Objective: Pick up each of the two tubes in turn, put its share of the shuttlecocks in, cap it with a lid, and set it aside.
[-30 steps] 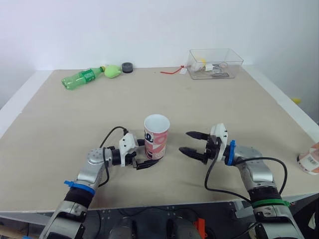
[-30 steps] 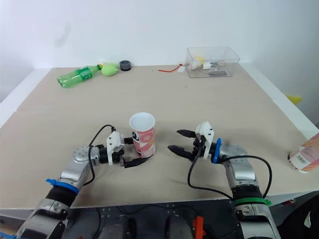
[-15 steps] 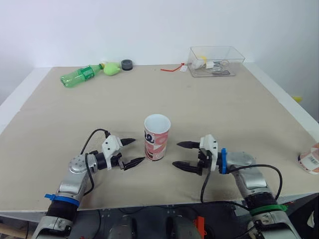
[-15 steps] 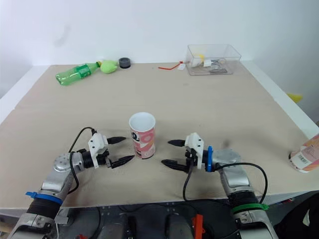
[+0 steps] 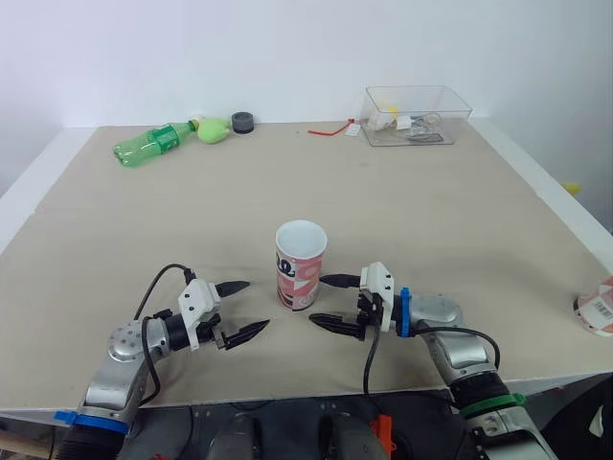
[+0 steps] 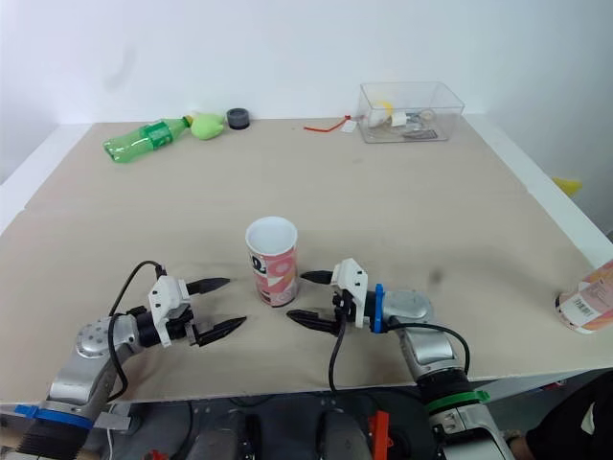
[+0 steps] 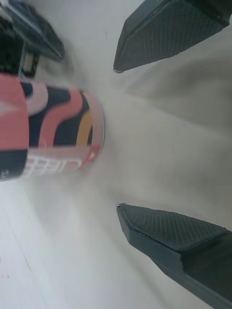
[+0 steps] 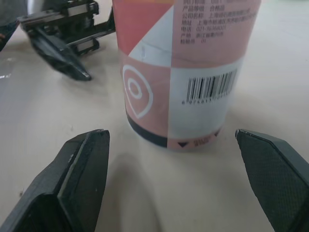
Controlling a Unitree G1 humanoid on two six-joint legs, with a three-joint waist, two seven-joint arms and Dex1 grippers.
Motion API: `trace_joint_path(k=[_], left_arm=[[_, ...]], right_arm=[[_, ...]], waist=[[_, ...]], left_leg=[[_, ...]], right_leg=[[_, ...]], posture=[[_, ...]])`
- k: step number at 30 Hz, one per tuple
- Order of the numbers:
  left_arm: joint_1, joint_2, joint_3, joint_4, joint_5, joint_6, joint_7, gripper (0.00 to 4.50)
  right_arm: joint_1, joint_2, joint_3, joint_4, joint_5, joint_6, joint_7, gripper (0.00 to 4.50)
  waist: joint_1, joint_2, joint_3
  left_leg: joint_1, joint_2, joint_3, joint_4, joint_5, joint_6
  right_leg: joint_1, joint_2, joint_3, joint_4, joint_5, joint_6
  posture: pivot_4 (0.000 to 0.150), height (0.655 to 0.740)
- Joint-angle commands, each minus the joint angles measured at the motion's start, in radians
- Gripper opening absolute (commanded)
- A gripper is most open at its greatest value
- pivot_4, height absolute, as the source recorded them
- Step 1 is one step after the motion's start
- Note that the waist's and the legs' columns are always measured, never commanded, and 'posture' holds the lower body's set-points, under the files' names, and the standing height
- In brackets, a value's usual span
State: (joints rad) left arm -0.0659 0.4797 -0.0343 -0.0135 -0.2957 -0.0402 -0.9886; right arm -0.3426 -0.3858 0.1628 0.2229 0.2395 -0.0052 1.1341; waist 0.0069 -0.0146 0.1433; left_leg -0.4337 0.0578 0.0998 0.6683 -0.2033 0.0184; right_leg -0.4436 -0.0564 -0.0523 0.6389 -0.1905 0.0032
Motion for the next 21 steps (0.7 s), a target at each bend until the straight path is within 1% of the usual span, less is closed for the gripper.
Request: trace_joint_path(k=[1,6,16,21], left_arm=[[0.013,0.023,0.013,-0.057,-0.012,0.0,0.002,4.5],[0.013,0.02,0.004,-0.055,-0.004,-0.001,0.01,4.5],[0.02,0.015,-0.005,-0.054,0.003,-0.009,0.02,4.5],[0.029,0.021,-0.005,-0.055,0.006,-0.016,0.023,4.5]], right_arm=[[-0.035,0.018,0.021,0.012,-0.004,-0.009,0.005,4.46],[-0.076,0.048,0.034,0.046,-0.001,0.01,0.0,4.46],[-0.128,0.09,0.07,0.121,-0.023,-0.014,0.021,4.46],[-0.154,0.114,0.087,0.16,-0.033,-0.034,0.034,4.46]], waist=[[-0.001,0.0,0.0],[0.0,0.0,0.001],[-0.001,0.0,0.001],[-0.001,0.0,0.001]], left_leg=[[0.0,0.0,0.0,0.0,0.0,0.0],[0.001,0.001,0.0,-0.001,0.0,-0.001],[0.002,0.001,0.001,-0.005,-0.001,-0.001],[0.004,0.004,0.001,-0.007,-0.001,-0.001]], right_leg=[[0.0,0.0,0.0,0.0,0.0,0.0],[0.0,0.001,0.0,0.0,-0.001,-0.001],[0.0,0.002,0.0,0.0,-0.005,-0.003],[0.0,0.005,0.001,0.0,-0.006,-0.005]], posture=[[0.15,0.74],[0.15,0.74],[0.15,0.74],[0.15,0.74]])
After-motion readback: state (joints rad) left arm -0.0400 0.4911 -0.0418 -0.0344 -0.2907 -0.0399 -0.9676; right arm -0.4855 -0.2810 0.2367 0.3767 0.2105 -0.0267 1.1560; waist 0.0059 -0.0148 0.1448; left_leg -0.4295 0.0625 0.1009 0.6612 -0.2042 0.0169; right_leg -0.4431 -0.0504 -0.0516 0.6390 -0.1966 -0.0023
